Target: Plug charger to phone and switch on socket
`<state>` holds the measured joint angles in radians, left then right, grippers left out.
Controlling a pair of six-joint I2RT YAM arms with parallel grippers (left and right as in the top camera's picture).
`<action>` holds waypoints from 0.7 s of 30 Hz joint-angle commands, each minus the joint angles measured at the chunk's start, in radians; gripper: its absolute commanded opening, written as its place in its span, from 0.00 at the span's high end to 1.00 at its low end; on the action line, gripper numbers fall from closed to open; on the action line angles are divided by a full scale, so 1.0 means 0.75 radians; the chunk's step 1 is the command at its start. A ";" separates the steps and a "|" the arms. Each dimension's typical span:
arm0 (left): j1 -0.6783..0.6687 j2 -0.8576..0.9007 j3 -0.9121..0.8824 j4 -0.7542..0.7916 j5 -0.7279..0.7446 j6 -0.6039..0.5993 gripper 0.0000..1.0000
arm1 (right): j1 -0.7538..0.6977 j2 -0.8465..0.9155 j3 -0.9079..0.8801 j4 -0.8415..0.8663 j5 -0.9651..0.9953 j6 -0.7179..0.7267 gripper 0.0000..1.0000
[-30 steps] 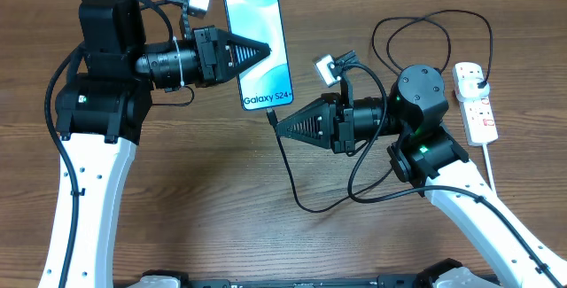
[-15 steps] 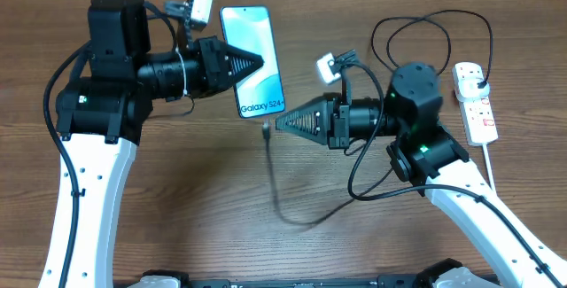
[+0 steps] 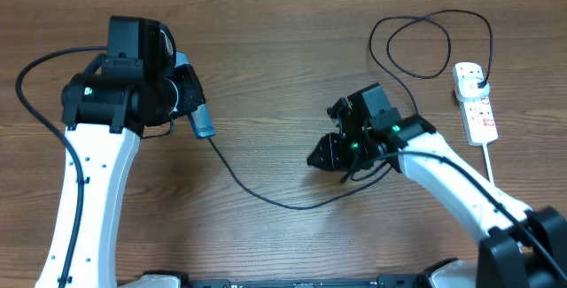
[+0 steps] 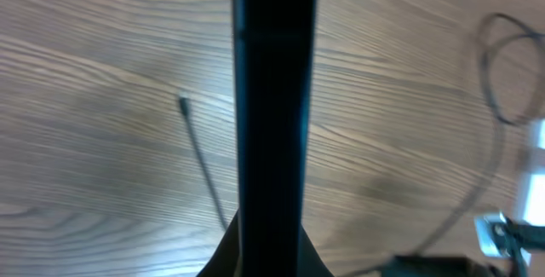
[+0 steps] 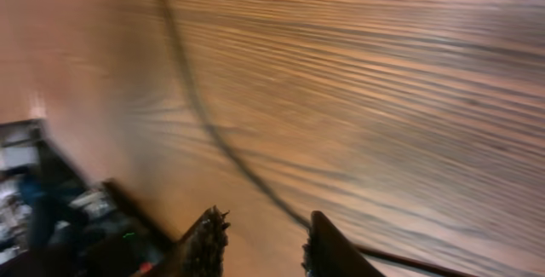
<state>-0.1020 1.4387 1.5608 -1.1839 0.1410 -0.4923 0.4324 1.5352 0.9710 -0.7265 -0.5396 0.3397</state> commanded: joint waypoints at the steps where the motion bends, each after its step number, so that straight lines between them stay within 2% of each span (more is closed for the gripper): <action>1: 0.060 0.019 0.013 0.013 -0.124 0.033 0.96 | 0.042 0.074 0.224 -0.150 0.238 -0.121 0.57; 6: 0.214 0.018 0.013 0.006 -0.041 0.034 0.96 | 0.172 0.220 0.614 -0.378 0.423 -0.192 0.47; 9: 0.320 0.018 0.013 -0.018 0.016 0.035 0.96 | 0.265 0.338 0.820 -0.410 0.485 -0.222 0.35; 12: 0.428 0.018 0.013 -0.042 0.067 0.052 0.96 | 0.364 0.449 0.931 -0.329 0.540 -0.229 0.32; 21: 0.646 0.018 0.013 -0.107 0.094 0.095 0.96 | 0.602 0.740 0.941 0.092 0.731 -0.260 0.32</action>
<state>0.3553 1.4628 1.5589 -1.2587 0.1837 -0.4587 0.8509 2.0361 1.6650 -0.6945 -0.0765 0.1707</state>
